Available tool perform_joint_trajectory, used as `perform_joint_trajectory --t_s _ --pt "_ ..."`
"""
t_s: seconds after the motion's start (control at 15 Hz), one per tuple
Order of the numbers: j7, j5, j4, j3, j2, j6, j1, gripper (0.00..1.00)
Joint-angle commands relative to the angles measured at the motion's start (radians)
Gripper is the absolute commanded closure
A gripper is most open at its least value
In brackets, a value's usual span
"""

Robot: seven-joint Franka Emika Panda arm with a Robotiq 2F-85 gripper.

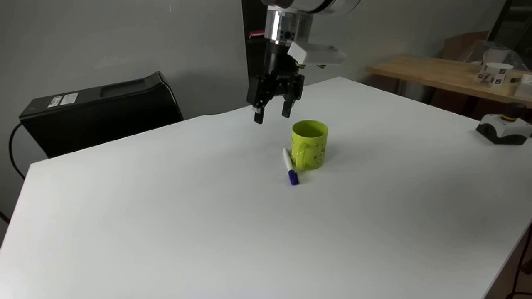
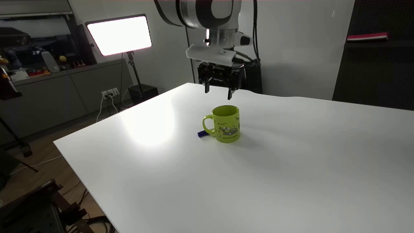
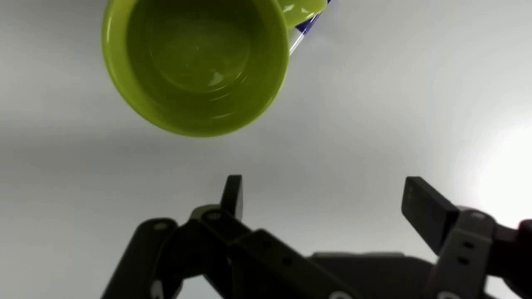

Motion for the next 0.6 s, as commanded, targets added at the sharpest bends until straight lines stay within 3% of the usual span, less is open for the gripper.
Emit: perform_joint_trajectory --t_s 0.0,0.27,0.33,0.53 --pt "0.04 -0.051 -0.037 -0.019 -0.047 0.071 0.027 0.0" --pt "0.092 -0.099 -0.051 -0.047 -0.065 0.099 0.052 0.0" --pt "0.037 -0.072 -0.014 -0.011 -0.026 0.091 0.022 0.0" --pt "0.054 -0.086 -0.023 -0.023 -0.035 0.091 0.031 0.0"
